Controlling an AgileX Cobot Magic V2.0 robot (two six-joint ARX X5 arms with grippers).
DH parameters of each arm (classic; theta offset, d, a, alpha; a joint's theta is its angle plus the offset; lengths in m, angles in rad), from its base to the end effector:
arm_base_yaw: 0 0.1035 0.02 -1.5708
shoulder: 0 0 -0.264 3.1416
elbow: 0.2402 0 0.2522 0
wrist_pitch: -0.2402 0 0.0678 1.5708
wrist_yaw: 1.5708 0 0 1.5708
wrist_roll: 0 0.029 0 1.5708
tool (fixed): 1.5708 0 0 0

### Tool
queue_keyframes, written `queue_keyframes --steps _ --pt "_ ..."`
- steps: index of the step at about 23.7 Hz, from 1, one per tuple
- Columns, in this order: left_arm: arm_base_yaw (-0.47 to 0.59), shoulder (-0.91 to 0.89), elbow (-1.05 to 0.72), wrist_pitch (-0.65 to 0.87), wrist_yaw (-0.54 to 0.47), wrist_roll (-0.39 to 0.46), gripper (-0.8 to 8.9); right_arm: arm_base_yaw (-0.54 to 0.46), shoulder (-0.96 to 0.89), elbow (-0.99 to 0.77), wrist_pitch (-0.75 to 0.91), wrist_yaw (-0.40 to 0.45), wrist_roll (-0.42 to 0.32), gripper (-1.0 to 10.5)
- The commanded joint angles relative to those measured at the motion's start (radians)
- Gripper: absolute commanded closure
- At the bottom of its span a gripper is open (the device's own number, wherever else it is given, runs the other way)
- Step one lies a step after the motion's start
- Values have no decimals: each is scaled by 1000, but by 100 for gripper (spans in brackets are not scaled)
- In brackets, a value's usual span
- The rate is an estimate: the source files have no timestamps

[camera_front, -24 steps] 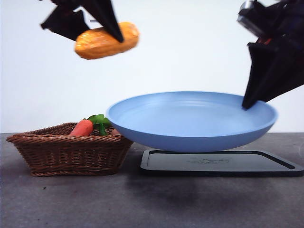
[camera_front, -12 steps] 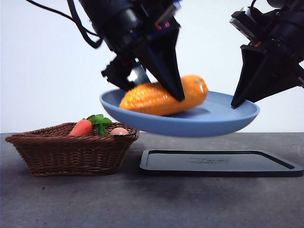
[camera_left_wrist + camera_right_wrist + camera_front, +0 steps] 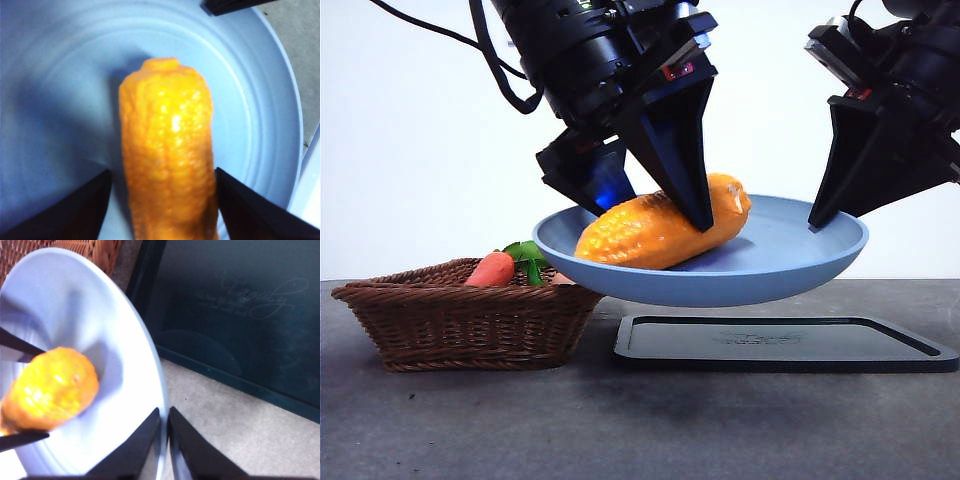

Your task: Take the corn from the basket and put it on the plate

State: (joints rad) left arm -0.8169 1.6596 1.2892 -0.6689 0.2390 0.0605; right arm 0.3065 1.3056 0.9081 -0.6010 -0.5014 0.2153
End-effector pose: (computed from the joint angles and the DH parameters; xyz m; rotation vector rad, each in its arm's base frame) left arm 0.2292 -0.2541 0.2510 0.3593 1.0127 -0.9884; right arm 0.2345 0.0888 0.2404 0.2856 1.0967 0.6266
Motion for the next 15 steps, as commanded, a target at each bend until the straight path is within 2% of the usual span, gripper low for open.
queue_keyframes --steps 1,15 --pt "-12 21 18 -7 -4 6 424 4 9 16 11 -16 11 945" --pt "-12 20 179 -175 -3 3 406 3 9 17 8 -15 10 945"
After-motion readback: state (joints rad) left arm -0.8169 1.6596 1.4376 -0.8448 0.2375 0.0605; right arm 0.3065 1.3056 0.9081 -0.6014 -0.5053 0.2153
